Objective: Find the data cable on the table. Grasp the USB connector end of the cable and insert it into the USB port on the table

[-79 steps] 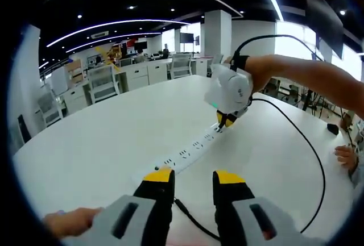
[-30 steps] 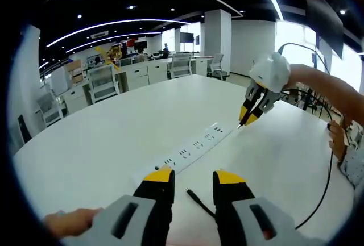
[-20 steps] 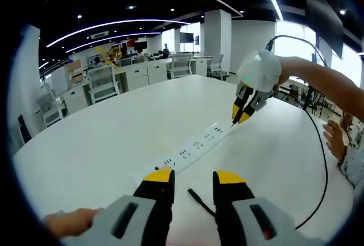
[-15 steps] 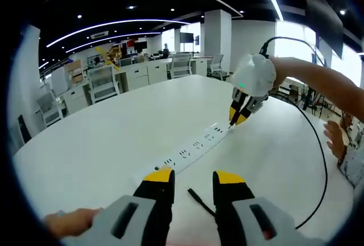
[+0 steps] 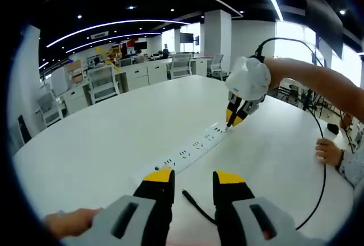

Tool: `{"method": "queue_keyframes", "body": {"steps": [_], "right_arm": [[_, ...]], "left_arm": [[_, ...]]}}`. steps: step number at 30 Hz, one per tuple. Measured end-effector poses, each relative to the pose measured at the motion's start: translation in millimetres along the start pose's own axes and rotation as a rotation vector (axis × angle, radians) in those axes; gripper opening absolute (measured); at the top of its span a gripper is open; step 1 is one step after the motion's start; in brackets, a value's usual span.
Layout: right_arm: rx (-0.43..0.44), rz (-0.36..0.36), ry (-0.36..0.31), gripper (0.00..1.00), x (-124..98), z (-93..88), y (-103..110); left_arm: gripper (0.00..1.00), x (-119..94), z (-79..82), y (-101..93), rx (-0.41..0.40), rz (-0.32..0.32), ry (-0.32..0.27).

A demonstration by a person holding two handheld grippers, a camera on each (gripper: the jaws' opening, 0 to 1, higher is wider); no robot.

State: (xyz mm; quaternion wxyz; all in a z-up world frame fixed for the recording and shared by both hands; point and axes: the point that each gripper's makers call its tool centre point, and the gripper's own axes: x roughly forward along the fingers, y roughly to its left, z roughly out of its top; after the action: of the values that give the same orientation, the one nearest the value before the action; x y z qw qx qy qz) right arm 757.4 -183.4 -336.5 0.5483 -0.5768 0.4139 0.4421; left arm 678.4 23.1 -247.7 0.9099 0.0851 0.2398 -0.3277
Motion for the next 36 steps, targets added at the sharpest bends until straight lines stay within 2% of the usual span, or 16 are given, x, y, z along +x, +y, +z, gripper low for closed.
{"method": "queue_keyframes", "body": {"steps": [9,17,28,36], "right_arm": [[0.014,-0.007,-0.030,0.09,-7.7,8.4,-4.9],[0.003,-0.001,0.013,0.09,-4.9,0.3,-10.5],[-0.039,0.002,0.050,0.09,2.8,11.9,-17.3],[-0.055,0.001,0.083,0.09,4.0,9.5,-18.1]], "left_arm": [[0.27,0.2,-0.1,-0.2,0.001,0.001,0.002],[0.27,0.2,0.0,-0.8,0.000,0.001,0.002],[0.27,0.0,0.2,-0.6,0.000,0.001,0.002],[0.27,0.0,0.6,-0.2,0.000,0.001,0.001]]}}
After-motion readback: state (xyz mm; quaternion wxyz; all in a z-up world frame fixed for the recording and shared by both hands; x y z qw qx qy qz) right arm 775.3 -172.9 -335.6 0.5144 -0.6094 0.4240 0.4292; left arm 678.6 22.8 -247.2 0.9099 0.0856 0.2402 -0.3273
